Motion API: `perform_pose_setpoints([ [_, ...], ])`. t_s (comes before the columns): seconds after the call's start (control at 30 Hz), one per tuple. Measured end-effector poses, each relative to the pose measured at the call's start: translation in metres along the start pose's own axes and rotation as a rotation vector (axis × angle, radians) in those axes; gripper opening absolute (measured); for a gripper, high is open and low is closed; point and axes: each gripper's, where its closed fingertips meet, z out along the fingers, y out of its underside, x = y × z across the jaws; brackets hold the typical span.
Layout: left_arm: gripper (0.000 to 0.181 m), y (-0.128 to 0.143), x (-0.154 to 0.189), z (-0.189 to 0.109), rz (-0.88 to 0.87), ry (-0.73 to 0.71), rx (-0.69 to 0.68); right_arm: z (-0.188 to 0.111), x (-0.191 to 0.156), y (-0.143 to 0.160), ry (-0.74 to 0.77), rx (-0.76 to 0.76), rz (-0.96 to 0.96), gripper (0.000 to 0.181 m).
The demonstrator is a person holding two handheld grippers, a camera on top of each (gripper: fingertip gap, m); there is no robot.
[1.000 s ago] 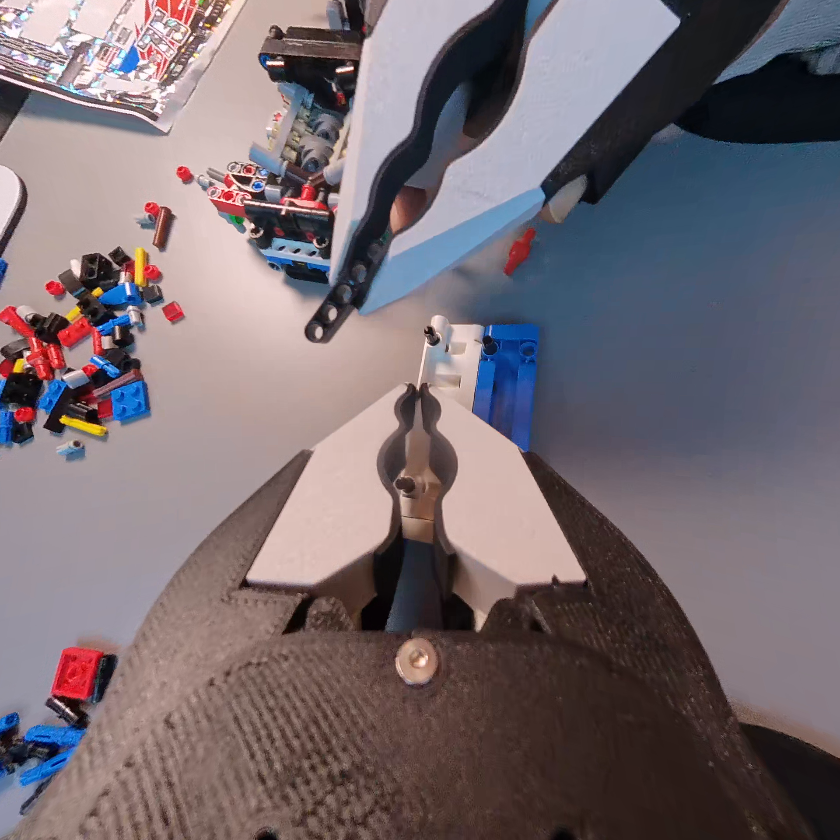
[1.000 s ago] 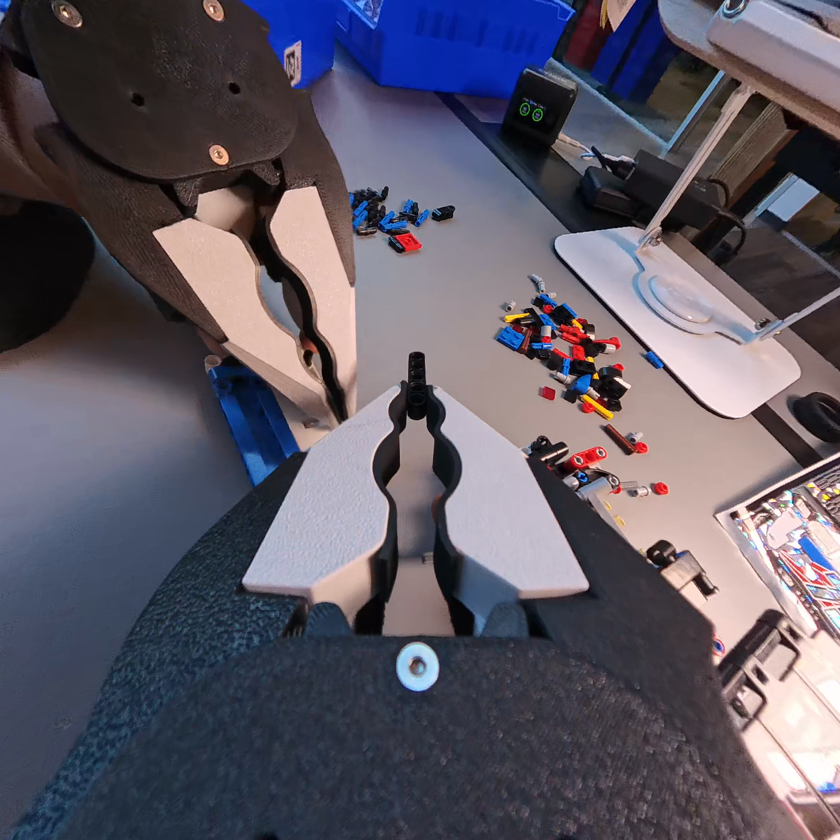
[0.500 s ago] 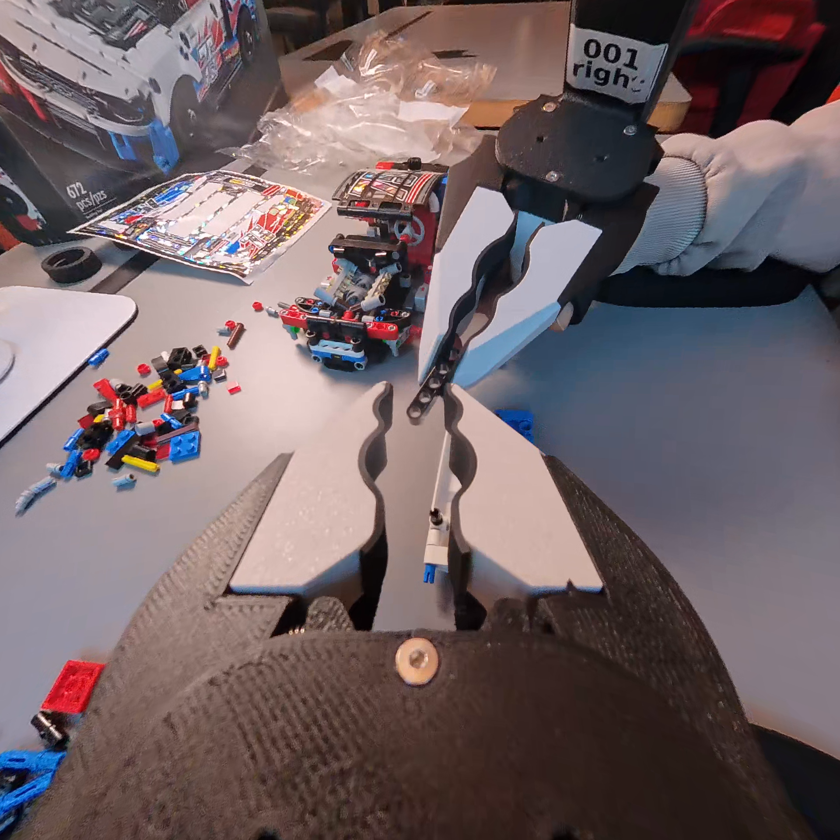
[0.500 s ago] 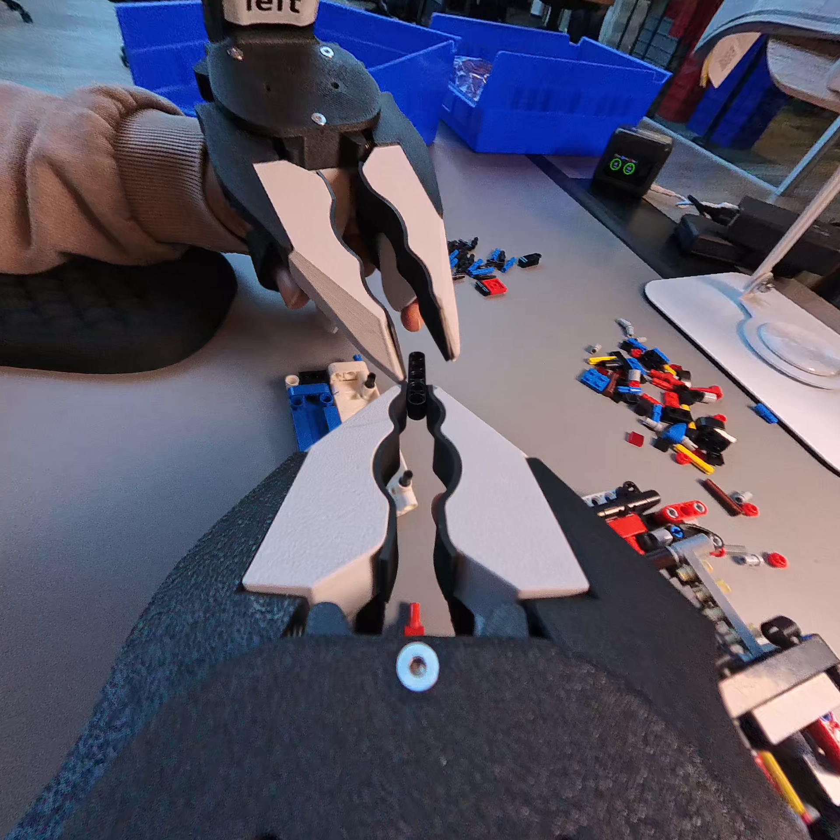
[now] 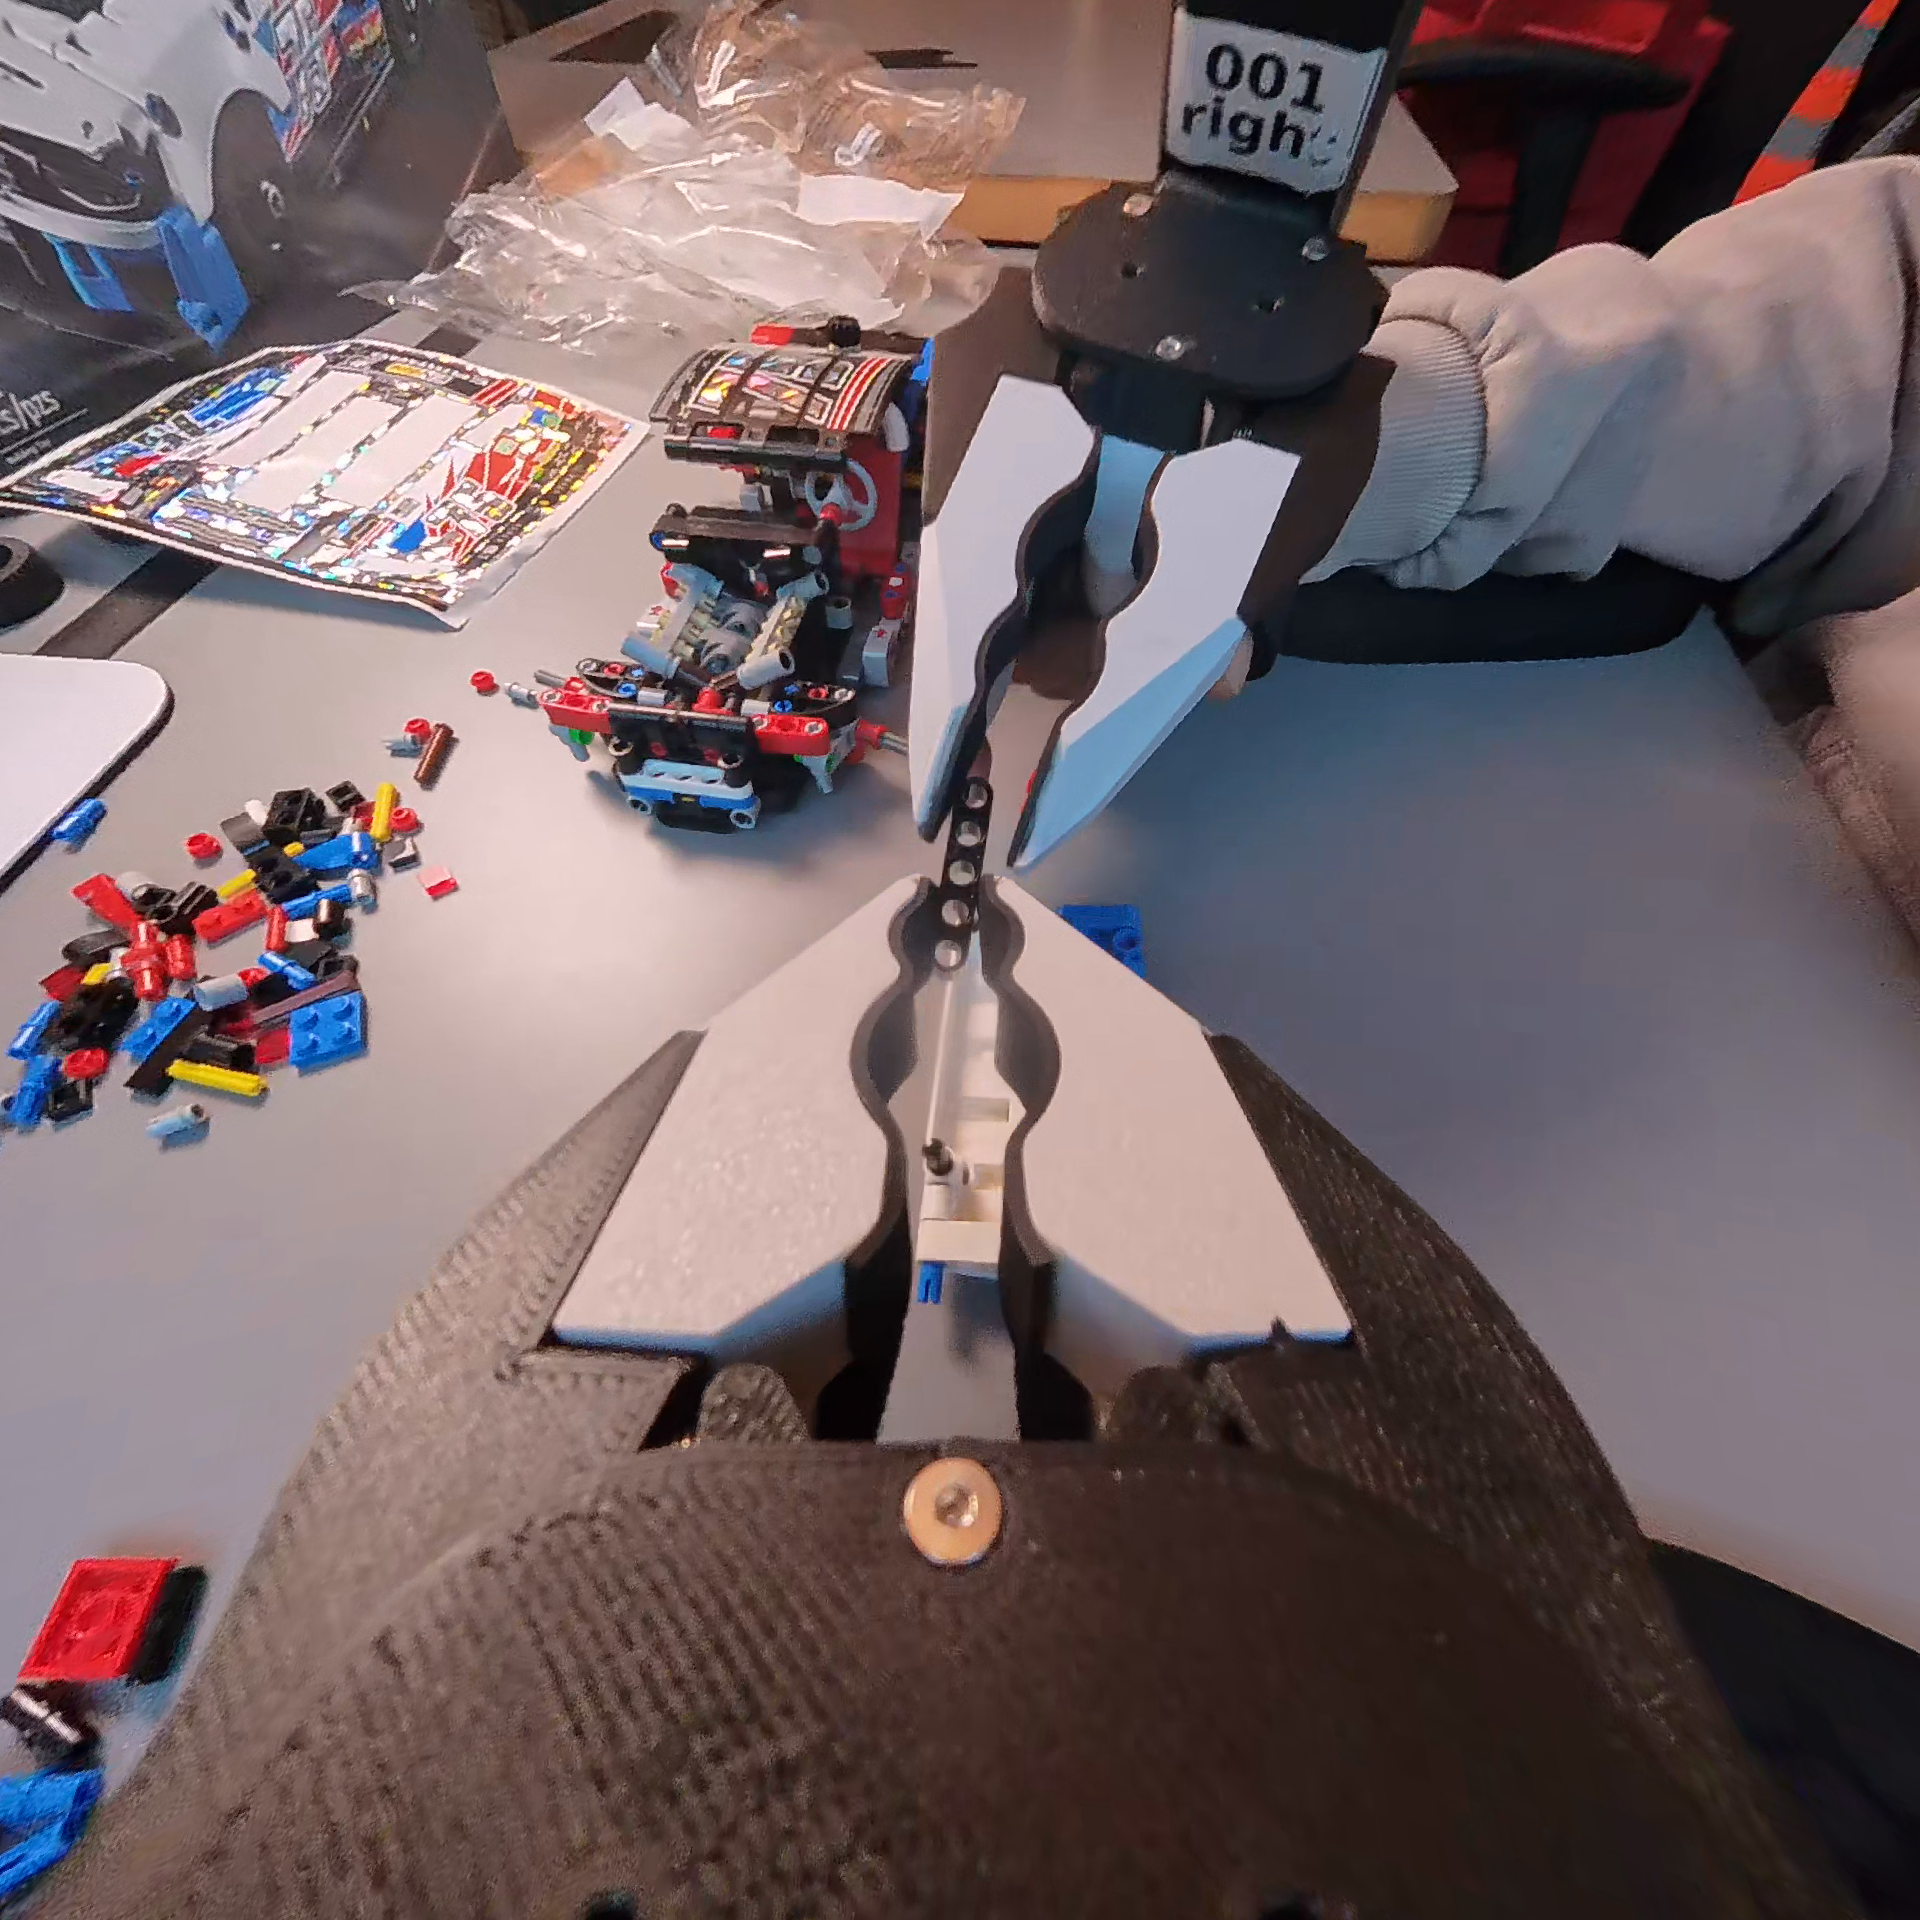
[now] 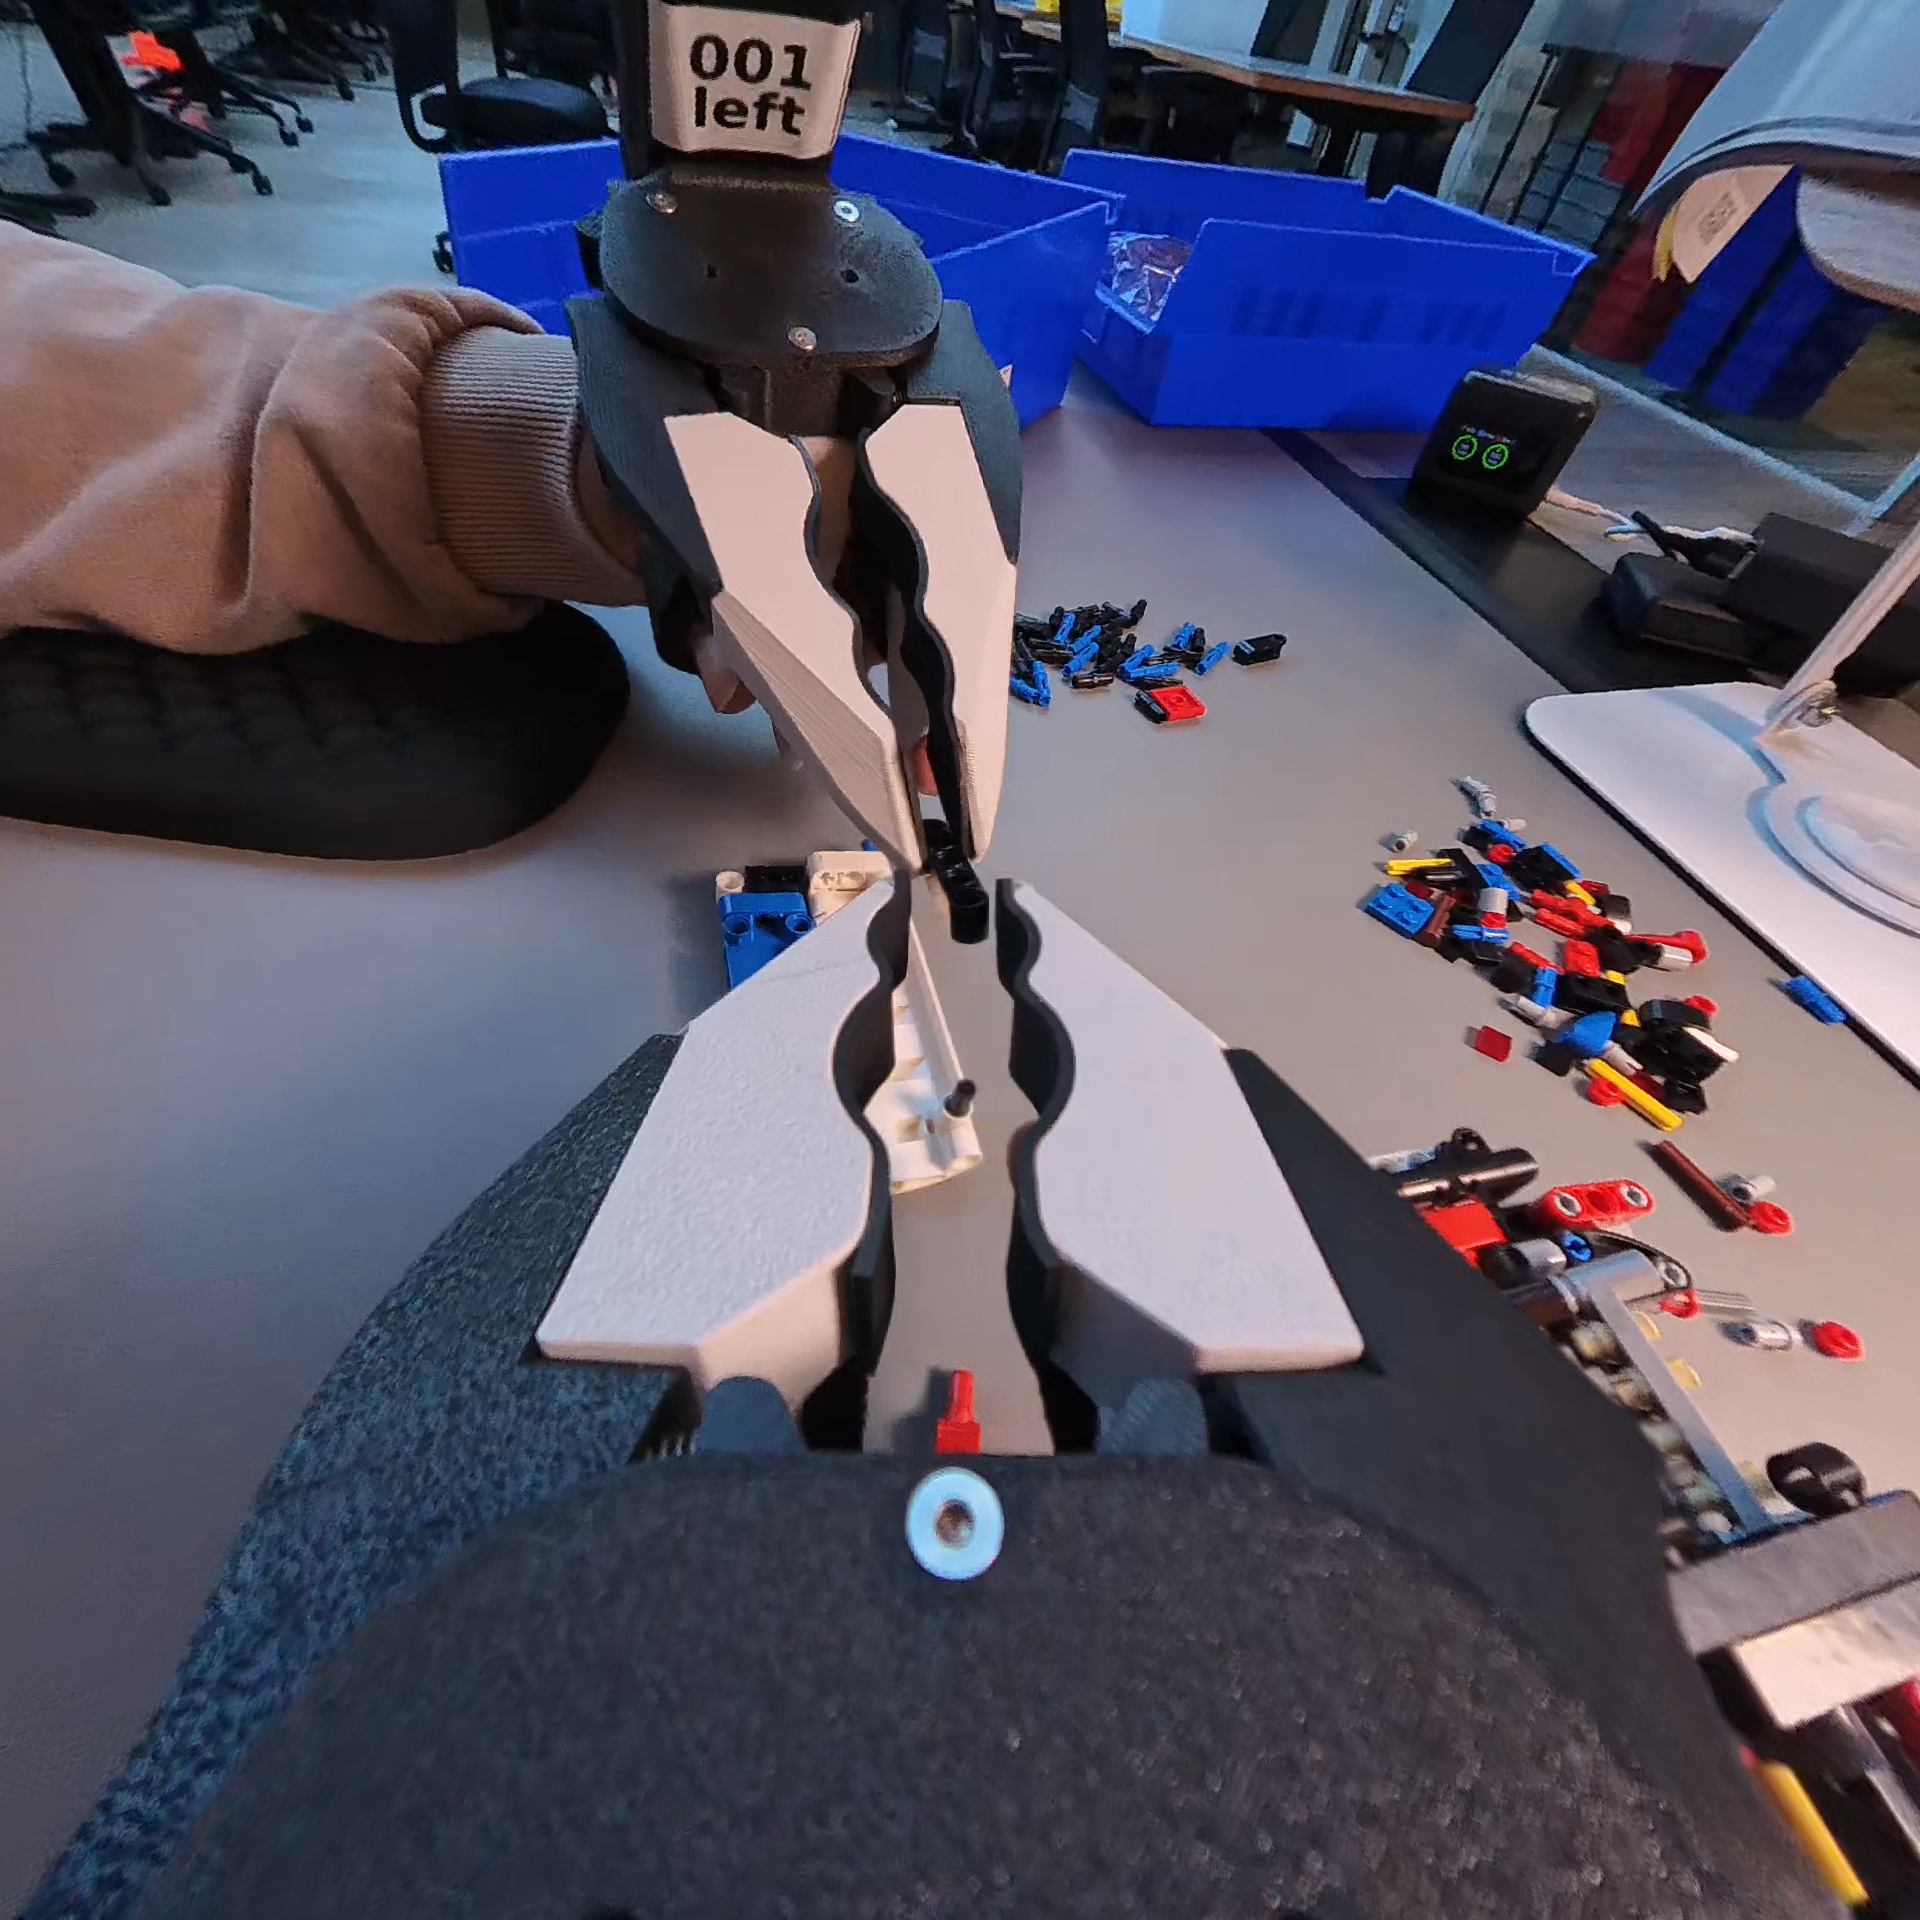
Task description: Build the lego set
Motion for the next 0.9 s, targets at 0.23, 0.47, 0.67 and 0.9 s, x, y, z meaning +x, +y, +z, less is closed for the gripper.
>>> perform_pose_setpoints([
  [0.23, 0.005, 0.012, 0.003, 0.008, -0.070, 0.061, -0.039, -0.003, 0.002, 0.021, 0.005, -0.129, -0.058, 0.010],
  [0.47, 0.006, 0.020, -0.002, 0.017, -0.064, 0.030, -0.066, -0.002, 0.004, 0.034, 0.010, -0.217, -0.051, 0.006],
  [0.67, 0.005, 0.022, -0.005, 0.021, -0.047, 0.054, -0.108, -0.002, 0.003, 0.047, 0.003, -0.290, -0.059, 0.016],
  [0.9, 0.005, 0.029, -0.003, 0.021, -0.028, 0.101, -0.149, -0.005, 0.003, 0.044, -0.010, -0.270, -0.044, 0.015],
])
